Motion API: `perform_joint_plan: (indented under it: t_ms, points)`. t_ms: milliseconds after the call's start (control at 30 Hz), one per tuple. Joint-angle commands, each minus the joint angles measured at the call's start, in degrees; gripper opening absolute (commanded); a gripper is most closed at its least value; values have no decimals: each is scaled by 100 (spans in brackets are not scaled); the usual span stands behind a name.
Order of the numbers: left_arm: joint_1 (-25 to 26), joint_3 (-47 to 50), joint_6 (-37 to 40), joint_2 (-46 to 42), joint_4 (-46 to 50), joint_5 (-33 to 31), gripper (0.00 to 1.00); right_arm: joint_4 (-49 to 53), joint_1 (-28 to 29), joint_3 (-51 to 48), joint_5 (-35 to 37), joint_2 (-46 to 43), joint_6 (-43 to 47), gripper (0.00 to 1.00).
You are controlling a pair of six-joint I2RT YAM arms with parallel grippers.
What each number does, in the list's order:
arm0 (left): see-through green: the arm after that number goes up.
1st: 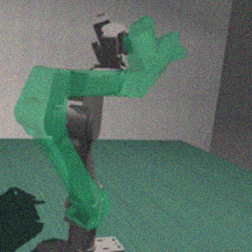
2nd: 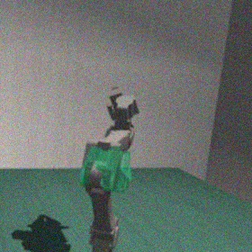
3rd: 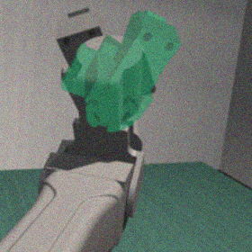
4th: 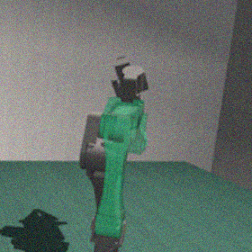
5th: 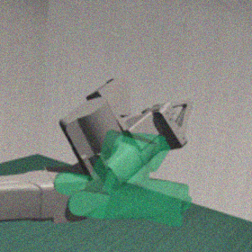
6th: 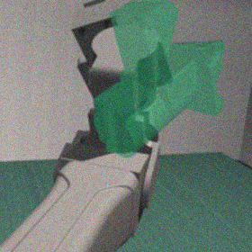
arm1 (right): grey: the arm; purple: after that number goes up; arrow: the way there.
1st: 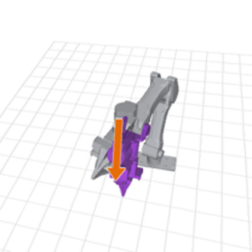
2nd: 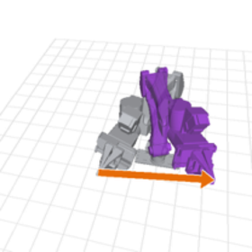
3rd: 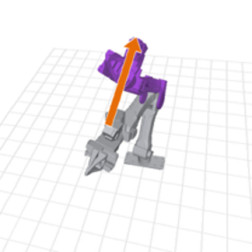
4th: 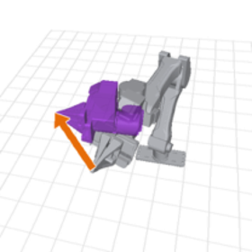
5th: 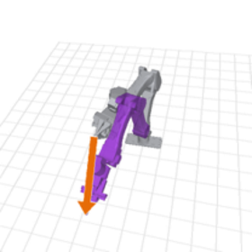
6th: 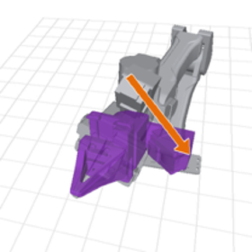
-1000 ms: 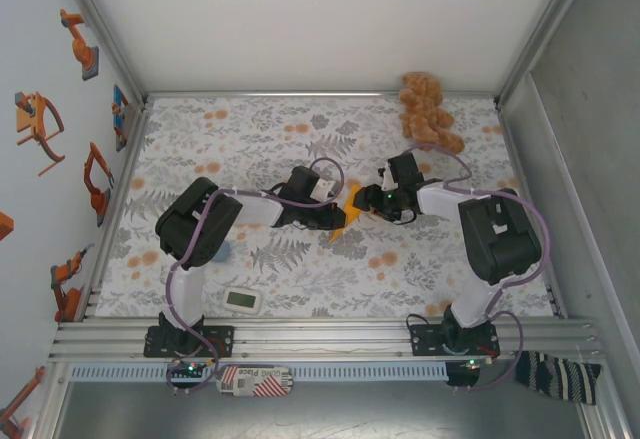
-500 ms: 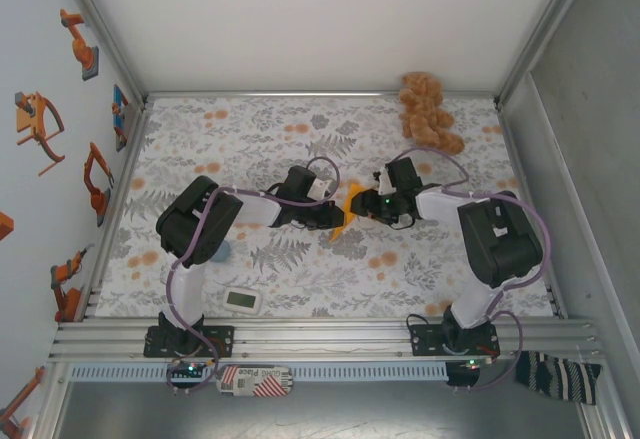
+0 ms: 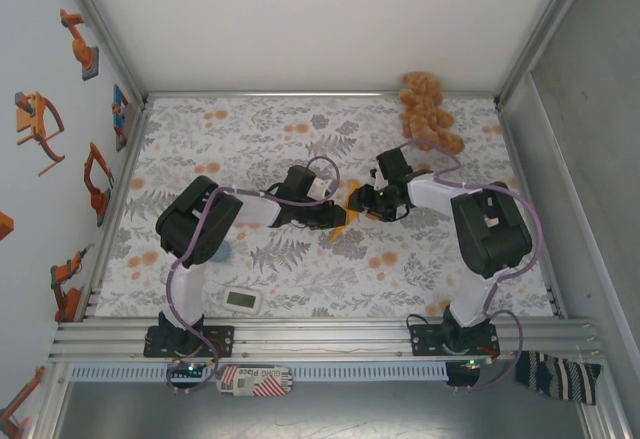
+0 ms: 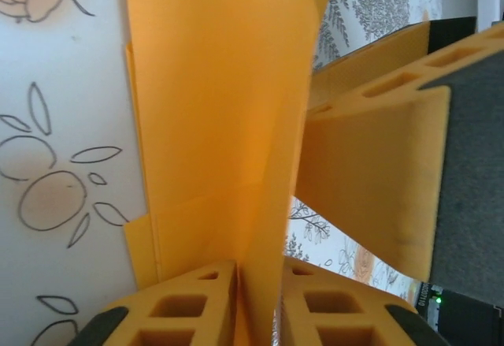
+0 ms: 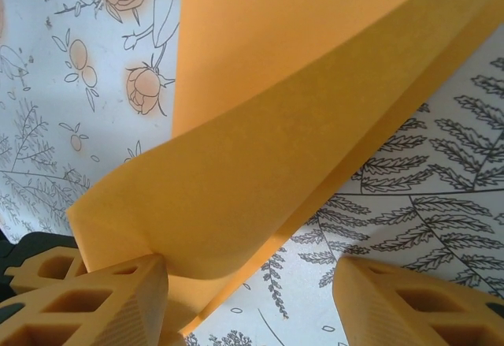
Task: Fold a paper plane with a square sheet of paper (pick it up from the middle)
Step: Fold the wing for the fifth time at the center of the table.
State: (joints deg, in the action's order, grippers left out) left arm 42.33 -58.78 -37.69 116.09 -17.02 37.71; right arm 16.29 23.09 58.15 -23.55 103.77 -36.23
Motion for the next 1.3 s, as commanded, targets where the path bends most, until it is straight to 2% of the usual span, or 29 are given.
perform_joint_plan:
  t_ms: [0, 567, 1267]
  points:
    - [86, 144, -10, -20, 37, -188, 23, 27, 57, -122, 850, 628, 7, 59]
    - [94, 201, 89, -676, 620, -560, 30, 137, 70, -9, 879, 803, 39, 59]
    - [267, 306, 51, -724, 1058, -930, 25, 120, 65, -49, 846, 864, 39, 59]
